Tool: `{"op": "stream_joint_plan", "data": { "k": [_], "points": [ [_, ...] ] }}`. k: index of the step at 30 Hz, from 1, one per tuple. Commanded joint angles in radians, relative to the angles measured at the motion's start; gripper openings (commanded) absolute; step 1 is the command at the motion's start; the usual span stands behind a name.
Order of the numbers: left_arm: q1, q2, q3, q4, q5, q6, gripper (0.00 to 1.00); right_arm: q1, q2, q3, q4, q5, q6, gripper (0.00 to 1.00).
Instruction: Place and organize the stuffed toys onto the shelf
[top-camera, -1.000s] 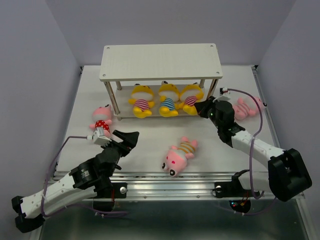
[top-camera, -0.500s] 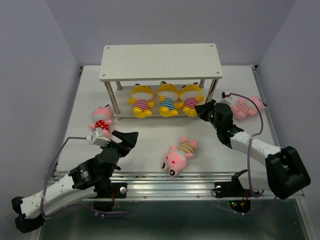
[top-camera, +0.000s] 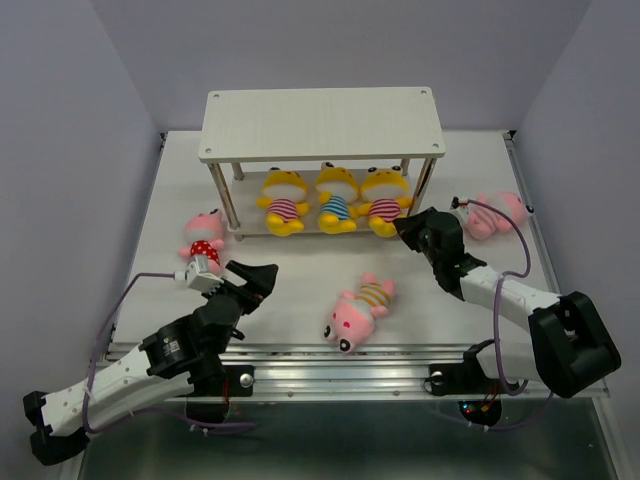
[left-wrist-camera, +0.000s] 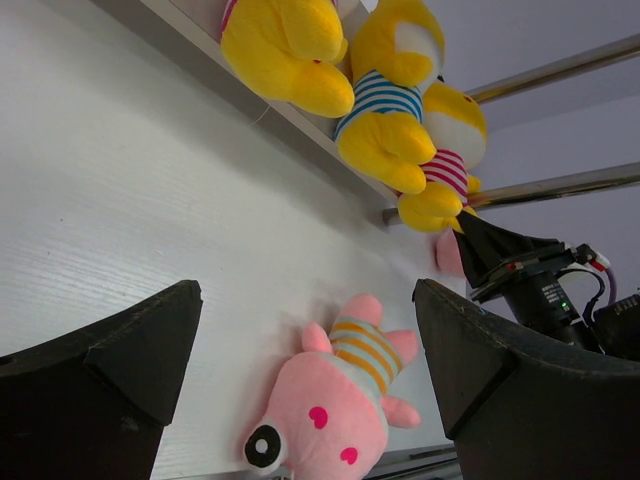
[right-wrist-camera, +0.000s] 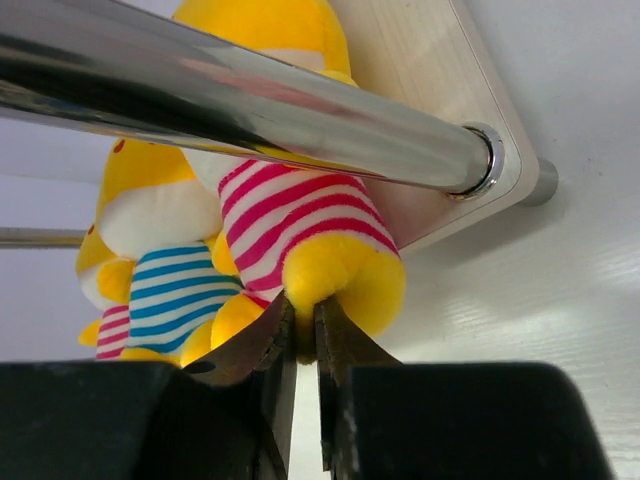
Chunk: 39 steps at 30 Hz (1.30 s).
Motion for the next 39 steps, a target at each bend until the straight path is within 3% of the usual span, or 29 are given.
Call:
{"op": "stream_joint_plan", "data": {
  "k": [1,2,3,7,13,22,28,33,39],
  "points": [
    [-0.005,0.013,0.025,0.015,-0.035,0.003,0.99,0.007,0.013,0.001,-0.039,0.019,0.086,0.19],
    [-0.005,0.013,0.025,0.015,-0.033,0.003,0.99,0.007,0.014,0.007,-0.046,0.013,0.084,0.22],
    [-0.005,0.012,0.025,0.016,-0.032,0.003,0.99,0.007,0.011,0.015,-0.057,-0.002,0.072,0.33],
    [-0.005,0.013,0.022,0.019,-0.029,0.003,0.99,0.007,-0.022,0.059,-0.118,-0.010,0.021,0.60],
    [-0.005,0.019,0.021,0.033,-0.029,0.008,0.99,0.007,-0.136,0.099,-0.229,0.028,-0.037,0.69],
    [-0.005,0.021,0.039,0.018,-0.042,0.022,0.99,0.007,-0.259,0.142,-0.404,0.033,-0.114,0.97],
    [-0.005,0.015,0.039,0.007,-0.053,0.020,0.99,0.007,-0.274,0.187,-0.381,-0.146,-0.316,1.00],
    [-0.005,0.018,0.036,0.004,-0.058,0.013,0.99,0.007,-0.195,0.234,-0.312,-0.350,-0.378,1.00],
    [-0.005,0.015,0.034,-0.015,-0.055,-0.001,0.99,0.017,-0.104,0.262,-0.246,-0.302,-0.445,1.00]
  ]
}}
